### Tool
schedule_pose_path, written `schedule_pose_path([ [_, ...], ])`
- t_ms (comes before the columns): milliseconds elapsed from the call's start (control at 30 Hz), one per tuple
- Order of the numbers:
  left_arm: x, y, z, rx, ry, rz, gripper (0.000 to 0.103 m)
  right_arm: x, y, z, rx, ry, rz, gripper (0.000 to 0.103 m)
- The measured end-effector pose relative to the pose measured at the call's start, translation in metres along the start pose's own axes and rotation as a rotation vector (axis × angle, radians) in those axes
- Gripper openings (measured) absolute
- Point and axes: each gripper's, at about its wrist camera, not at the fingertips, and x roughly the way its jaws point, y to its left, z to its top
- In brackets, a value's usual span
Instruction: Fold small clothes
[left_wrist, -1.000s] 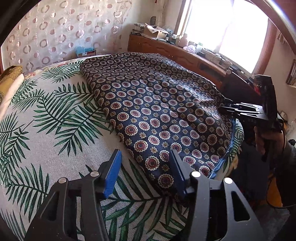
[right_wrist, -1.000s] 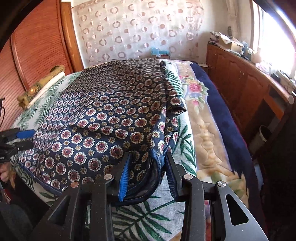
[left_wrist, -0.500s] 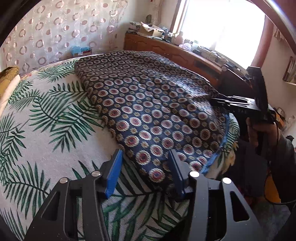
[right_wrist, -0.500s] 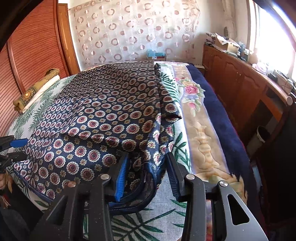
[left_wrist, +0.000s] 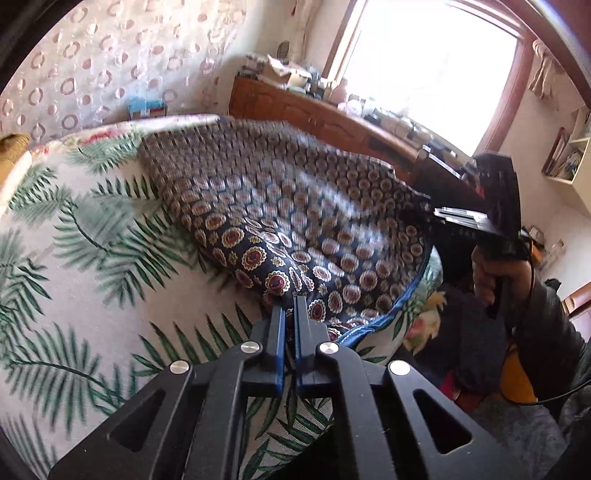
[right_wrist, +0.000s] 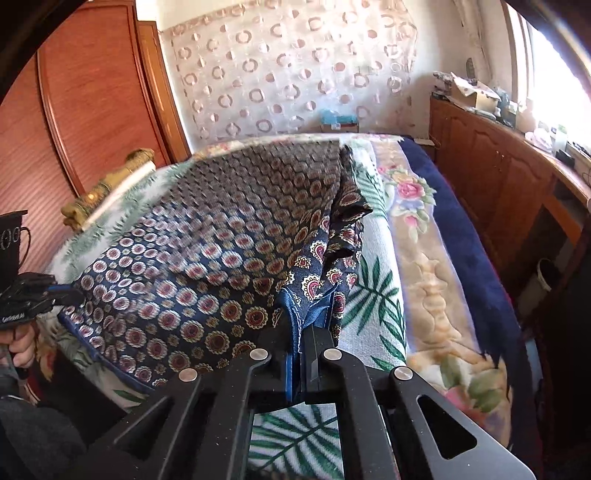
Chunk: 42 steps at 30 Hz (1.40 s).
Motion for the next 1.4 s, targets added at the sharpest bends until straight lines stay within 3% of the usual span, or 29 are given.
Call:
schedule_pose_path([
  [333,-0.061,0.024,0.000,-0.019,-0.096,0.070,0.004,-0.038,0.033,-0.004,-0.039,-0.050,0.157,0.001],
  [600,-0.071,0.034,0.002,-0.050,-0.119,0.074,0.004,-0.045,0.047,-0.004,-0.050,-0.059,0.192,0.001],
  [767,-0.072,0.034,0.026,-0.031,-0.185,0.081,0.004,-0.051,0.030,0.011,0.000,-0.132,0.169,0.001],
  [1000,-0.052,0.047,0.088,-0.025,-0.245,0.124,0.004,-0.031,0.014,0.056,0.020,-0.218,0.102,0.001],
  [1233,-0.010,0.073,0.138,-0.022,-0.228,0.224,0.004,0.030,-0.003,0.101,0.019,-0.165,-0.002,0.002],
  [1400,0.013,0.088,0.141,-0.043,-0.192,0.259,0.004,0.061,-0.002,0.110,0.020,-0.133,-0.057,0.002],
])
